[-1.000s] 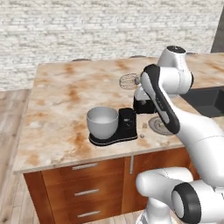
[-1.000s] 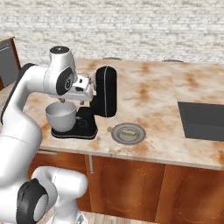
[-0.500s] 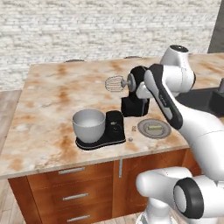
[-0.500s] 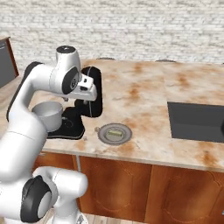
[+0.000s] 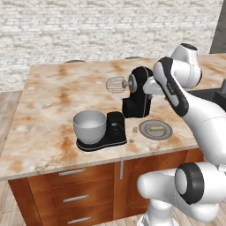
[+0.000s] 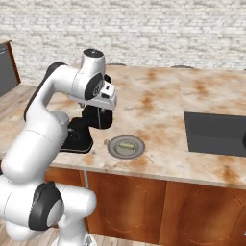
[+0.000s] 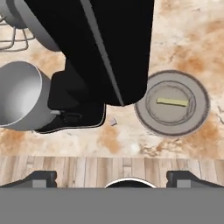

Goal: Add butter and sugar cubes to the stand mixer bowl and then turn on the stand mixer to begin making frosting.

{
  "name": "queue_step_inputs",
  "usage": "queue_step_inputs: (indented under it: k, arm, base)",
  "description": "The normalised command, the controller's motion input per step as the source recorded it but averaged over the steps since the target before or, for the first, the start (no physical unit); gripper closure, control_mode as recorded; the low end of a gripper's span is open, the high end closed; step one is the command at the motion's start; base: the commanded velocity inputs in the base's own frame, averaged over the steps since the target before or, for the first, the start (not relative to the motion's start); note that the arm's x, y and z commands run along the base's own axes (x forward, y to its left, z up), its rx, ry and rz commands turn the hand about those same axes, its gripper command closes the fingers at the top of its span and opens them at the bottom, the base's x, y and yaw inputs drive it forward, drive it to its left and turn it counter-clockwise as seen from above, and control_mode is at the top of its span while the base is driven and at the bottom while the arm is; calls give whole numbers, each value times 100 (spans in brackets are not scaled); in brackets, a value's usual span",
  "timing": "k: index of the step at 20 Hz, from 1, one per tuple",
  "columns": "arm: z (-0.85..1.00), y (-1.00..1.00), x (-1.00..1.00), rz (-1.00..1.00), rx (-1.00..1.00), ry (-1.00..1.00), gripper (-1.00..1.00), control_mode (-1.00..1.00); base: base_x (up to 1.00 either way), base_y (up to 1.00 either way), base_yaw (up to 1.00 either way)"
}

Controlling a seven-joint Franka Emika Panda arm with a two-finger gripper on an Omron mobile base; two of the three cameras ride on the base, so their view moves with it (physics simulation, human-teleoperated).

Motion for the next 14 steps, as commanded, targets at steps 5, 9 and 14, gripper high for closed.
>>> queue_step_inputs:
  k: [5,9,14]
  arm:
    - [-17,-52,-6,1,18,-2,-100,-100]
    - [-42,-45,-1,3,3,-2,-100,-100]
    - [-32,-59,0,25,0,-3,-100,-100]
  base:
    - [0,0,0]
    - [0,0,0]
    - [0,0,0]
